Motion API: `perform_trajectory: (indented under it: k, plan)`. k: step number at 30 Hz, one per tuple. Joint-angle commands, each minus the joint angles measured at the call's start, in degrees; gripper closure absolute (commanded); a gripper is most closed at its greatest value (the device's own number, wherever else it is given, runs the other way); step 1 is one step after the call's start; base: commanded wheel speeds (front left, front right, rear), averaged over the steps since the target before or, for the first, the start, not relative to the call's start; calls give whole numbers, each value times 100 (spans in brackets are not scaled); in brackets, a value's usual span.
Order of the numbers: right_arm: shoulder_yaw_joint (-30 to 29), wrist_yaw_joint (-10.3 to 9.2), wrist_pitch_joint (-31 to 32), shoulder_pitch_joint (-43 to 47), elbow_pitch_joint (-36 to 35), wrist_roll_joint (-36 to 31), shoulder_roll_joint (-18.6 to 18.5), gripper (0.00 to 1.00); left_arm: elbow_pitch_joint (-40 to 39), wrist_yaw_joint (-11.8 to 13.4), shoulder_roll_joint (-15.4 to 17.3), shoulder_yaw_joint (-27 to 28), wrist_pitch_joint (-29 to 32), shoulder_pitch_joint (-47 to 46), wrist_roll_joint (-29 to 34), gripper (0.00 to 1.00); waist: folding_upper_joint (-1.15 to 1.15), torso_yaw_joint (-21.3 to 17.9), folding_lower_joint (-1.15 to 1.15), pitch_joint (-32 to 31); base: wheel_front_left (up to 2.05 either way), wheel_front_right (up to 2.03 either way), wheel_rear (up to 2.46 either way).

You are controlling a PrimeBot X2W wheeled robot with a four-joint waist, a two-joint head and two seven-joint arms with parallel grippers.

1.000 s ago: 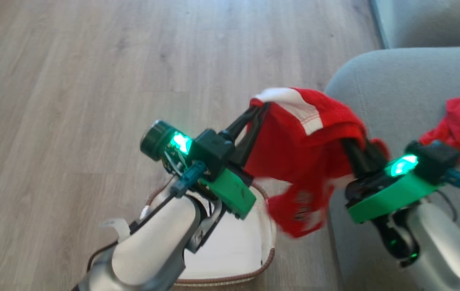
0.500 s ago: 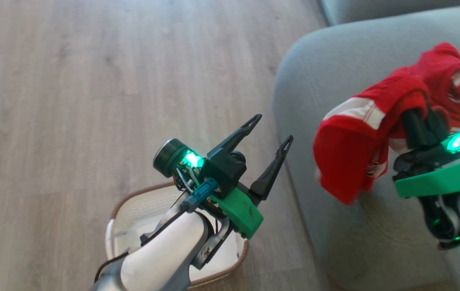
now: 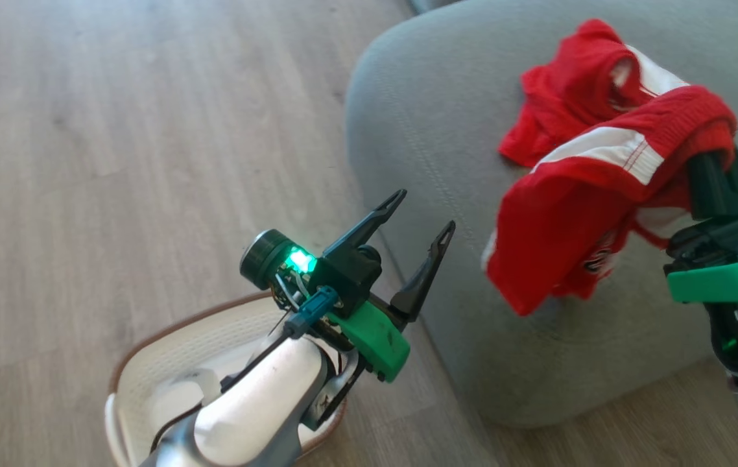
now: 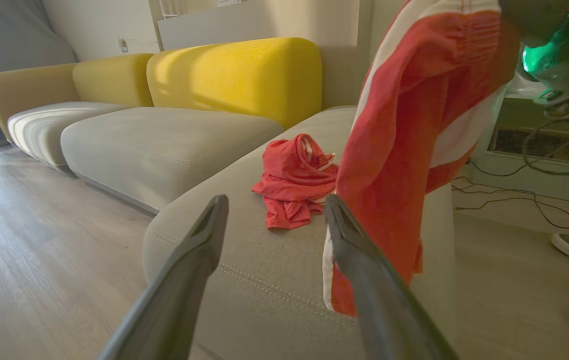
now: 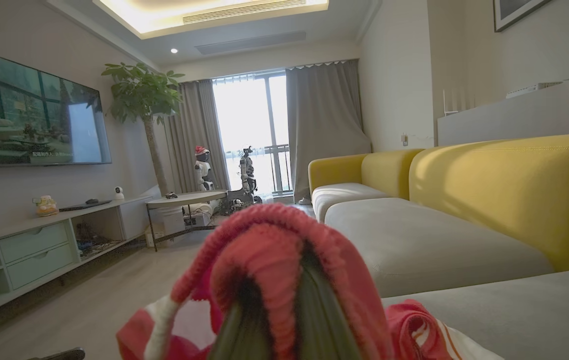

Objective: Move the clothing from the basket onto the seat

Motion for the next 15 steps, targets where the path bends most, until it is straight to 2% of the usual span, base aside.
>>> perform_trajectory:
  k: [1, 6, 15]
  plan:
    - [13, -1, -37, -150, -247, 51, -161, 100, -110, -34, -4, 198, -90, -339, -37, 0, 0, -228, 0, 62, 0, 0, 0]
    - [-35, -1, -37, -181, -288, 109, -216, 100, 17, -41, -55, 173, -136, -459, -37, 0, 0, -402, 0, 159, 0, 0, 0]
    - [-109, -1, -37, -299, -291, 156, -311, 100, 170, -18, -108, 111, -192, -587, -22, 0, 0, -474, 0, 295, 0, 0, 0]
